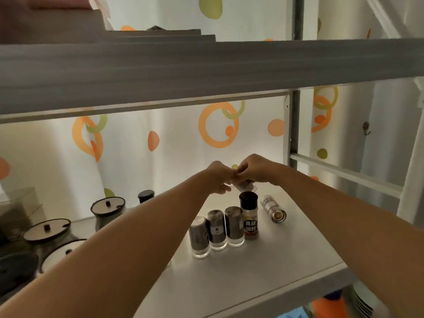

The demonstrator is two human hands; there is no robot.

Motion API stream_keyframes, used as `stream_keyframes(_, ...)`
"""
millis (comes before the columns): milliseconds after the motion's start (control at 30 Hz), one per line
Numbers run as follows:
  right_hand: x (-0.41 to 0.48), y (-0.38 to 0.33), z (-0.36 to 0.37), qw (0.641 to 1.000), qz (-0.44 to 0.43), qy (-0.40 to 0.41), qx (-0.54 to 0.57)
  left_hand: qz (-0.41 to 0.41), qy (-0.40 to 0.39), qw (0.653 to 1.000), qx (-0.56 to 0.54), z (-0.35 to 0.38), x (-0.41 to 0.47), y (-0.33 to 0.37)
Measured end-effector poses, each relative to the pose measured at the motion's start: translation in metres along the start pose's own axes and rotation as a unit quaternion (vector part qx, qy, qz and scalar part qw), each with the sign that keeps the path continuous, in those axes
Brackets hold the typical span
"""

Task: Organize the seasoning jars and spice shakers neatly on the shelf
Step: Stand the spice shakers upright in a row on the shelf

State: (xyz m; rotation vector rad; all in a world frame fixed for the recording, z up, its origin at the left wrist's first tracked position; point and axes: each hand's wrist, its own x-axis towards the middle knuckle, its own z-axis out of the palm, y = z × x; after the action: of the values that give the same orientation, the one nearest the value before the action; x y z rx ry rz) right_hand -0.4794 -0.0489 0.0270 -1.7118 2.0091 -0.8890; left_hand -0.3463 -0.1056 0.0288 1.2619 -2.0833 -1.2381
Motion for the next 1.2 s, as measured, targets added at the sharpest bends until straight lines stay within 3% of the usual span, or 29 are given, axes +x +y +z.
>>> stream_keyframes(200, -0.049, -0.007, -0.032, 0.991, -0.072, 0.094, 0.068, 0.118, 0.019, 0.992, -0.045, -0.005, -0.029, 0.035)
stream_keyframes(300, -0.073, -0.007, -0.046, 0.981, -0.075, 0.103, 0.146, 0.198, 0.027, 0.98, -0.016, -0.007, -0.048, 0.05)
stream_keyframes(433, -0.093, -0.005, -0.052, 0.977, -0.078, 0.105, 0.167, 0.25, 0.014, 0.968, 0.017, -0.006, -0.066, 0.061)
stream_keyframes(900, -0.126, -0.001, -0.04, 0.972, -0.101, 0.149, 0.149, 0.284, 0.015, 0.957, 0.063, 0.008, -0.087, 0.076)
stream_keyframes(1000, -0.131, 0.007, -0.04, 0.968, -0.097, 0.175, 0.15, 0.313, 0.016, 0.938, 0.149, 0.023, -0.088, 0.075)
stream_keyframes(1200, -0.129, 0.022, -0.042, 0.984, -0.069, 0.158, 0.042, 0.306, 0.054, 0.905, 0.29, 0.042, -0.08, 0.07)
